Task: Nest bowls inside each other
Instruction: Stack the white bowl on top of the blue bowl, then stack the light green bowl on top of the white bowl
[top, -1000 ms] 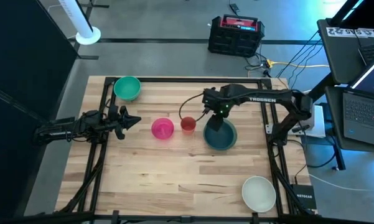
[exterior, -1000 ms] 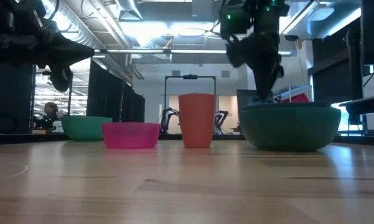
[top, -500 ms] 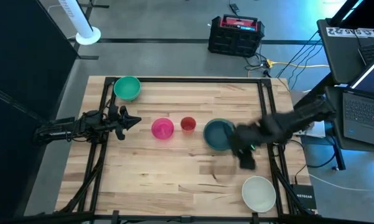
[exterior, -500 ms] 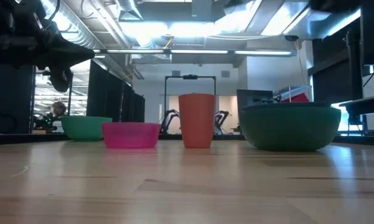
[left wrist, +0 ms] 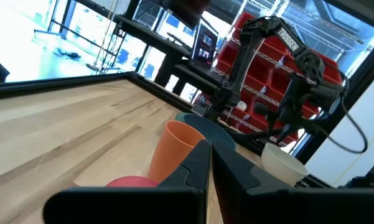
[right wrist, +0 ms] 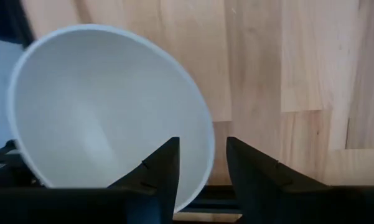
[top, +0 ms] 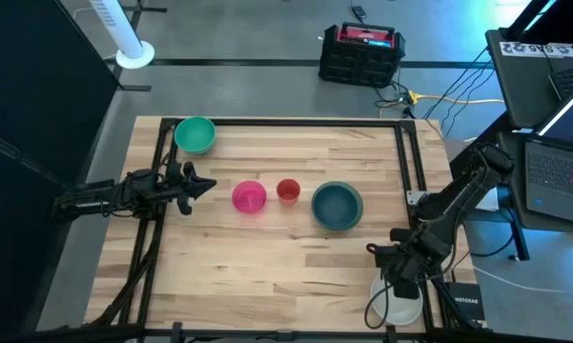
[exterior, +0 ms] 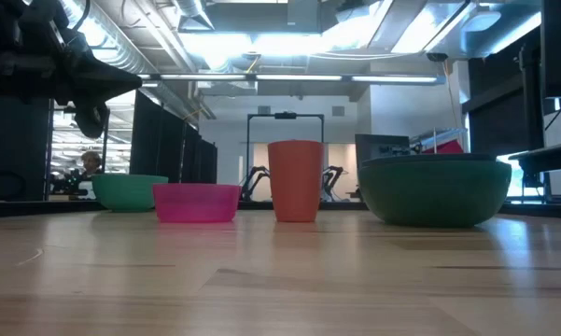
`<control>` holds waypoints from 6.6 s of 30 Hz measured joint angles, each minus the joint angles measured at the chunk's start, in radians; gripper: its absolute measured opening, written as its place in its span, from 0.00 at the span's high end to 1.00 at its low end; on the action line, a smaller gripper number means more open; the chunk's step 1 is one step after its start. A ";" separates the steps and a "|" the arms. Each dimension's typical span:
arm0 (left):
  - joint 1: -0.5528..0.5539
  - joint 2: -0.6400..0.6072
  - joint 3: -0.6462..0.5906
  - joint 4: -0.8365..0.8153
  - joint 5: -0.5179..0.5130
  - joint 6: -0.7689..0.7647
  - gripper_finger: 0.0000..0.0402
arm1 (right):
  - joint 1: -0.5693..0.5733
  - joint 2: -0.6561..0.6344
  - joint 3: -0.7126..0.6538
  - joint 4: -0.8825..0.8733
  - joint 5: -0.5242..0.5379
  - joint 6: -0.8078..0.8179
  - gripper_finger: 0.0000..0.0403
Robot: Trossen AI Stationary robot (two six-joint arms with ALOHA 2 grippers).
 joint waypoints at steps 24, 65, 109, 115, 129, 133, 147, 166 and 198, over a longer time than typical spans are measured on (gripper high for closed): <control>0.000 0.000 0.000 0.000 0.000 -0.011 1.00 | -0.017 0.000 -0.227 0.271 -0.055 0.140 0.95; 0.000 0.000 0.000 0.009 0.000 -0.074 1.00 | -1.075 0.180 0.120 0.040 0.025 -0.671 0.95; 0.408 0.800 0.854 -1.025 -0.211 0.548 0.69 | -0.740 -0.016 0.157 0.016 0.311 -0.451 0.48; 0.557 1.145 0.911 -1.019 -0.211 0.641 0.68 | -0.623 -0.022 0.050 0.099 0.318 -0.312 0.48; 0.661 1.479 1.153 -1.095 -0.171 0.754 0.68 | -0.463 -0.040 -0.030 0.137 0.320 -0.083 0.48; 0.675 1.514 1.163 -1.118 -0.140 0.763 0.68 | -0.449 -0.042 -0.030 0.138 0.322 -0.055 0.48; 0.701 1.597 1.175 -1.141 -0.100 0.775 0.68 | -0.439 -0.044 -0.031 0.137 0.311 -0.005 0.48; 0.738 1.789 1.174 -1.055 -0.097 0.808 0.93 | -0.439 -0.043 -0.031 0.116 0.318 0.032 0.48; -0.100 1.907 1.973 -1.176 -0.020 0.877 1.00 | 0.292 -0.090 -0.031 -0.024 0.695 0.872 0.48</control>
